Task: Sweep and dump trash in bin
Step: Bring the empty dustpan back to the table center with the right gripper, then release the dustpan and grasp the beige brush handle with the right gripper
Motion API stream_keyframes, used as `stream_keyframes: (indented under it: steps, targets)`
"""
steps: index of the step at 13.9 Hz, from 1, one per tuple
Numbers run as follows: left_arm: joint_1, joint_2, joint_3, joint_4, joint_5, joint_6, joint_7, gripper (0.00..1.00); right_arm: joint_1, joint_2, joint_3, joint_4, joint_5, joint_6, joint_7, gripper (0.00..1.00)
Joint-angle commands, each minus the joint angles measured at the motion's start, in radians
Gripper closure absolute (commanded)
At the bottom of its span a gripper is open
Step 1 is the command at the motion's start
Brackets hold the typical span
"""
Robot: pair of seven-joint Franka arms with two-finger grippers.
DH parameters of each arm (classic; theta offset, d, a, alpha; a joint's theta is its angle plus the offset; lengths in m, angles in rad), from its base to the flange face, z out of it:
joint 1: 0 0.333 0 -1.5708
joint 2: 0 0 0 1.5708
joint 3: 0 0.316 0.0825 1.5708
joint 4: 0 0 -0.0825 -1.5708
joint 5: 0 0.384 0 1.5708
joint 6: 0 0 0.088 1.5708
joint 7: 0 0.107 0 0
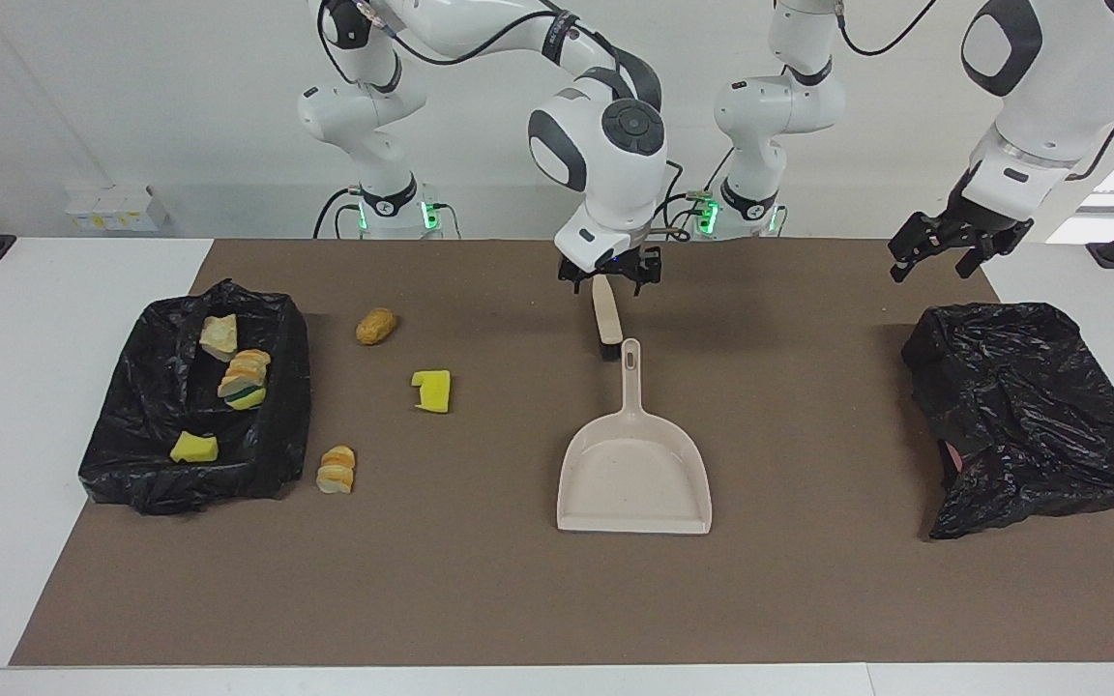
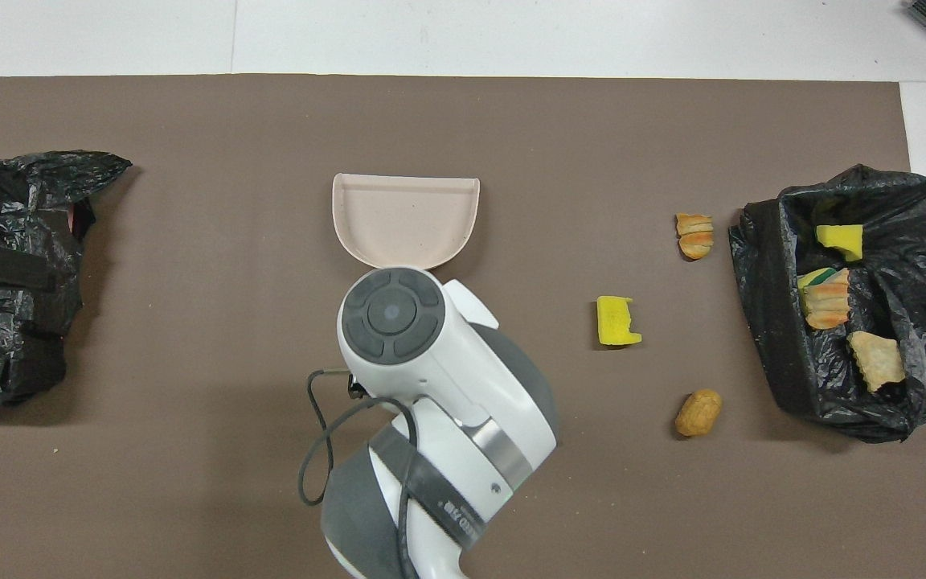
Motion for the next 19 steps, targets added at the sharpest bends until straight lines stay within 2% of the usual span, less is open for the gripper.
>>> stream_keyframes:
  steps: [1,4,7,11,12,13,14,19]
  targets:
    - [-0.016,-0.002,0.012,0.010,0.018,-0.003,-0.011,0.00,0.052,-0.157,-0.005,-0.297,0.047,0.184,0.049,0.00]
    - [-0.018,-0.002,0.012,0.010,0.018,-0.003,-0.011,0.00,0.103,-0.177,-0.005,-0.414,0.076,0.218,0.069,0.00]
    - [-0.016,-0.002,0.012,0.010,0.018,-0.003,-0.011,0.00,0.112,-0.197,-0.005,-0.473,0.159,0.243,0.052,0.00]
    - [-0.016,-0.002,0.012,0.010,0.018,-0.003,-0.011,0.00,0.154,-0.196,-0.003,-0.548,0.178,0.341,0.033,0.08]
    - [-0.016,-0.002,0.012,0.010,0.018,-0.003,-0.011,0.00,0.154,-0.199,-0.003,-0.551,0.178,0.341,0.025,0.19]
    - [-0.016,-0.002,0.012,0.010,0.018,-0.003,-0.011,0.00,0.158,-0.199,-0.003,-0.548,0.178,0.336,0.028,0.86]
    - [-0.018,-0.002,0.012,0.010,0.018,-0.003,-0.011,0.00,0.161,-0.200,-0.003,-0.546,0.178,0.330,0.029,1.00]
    - [-0.016,-0.002,0.012,0.010,0.018,-0.004,-0.011,0.00,0.157,-0.228,-0.006,-0.534,0.175,0.326,0.066,1.00]
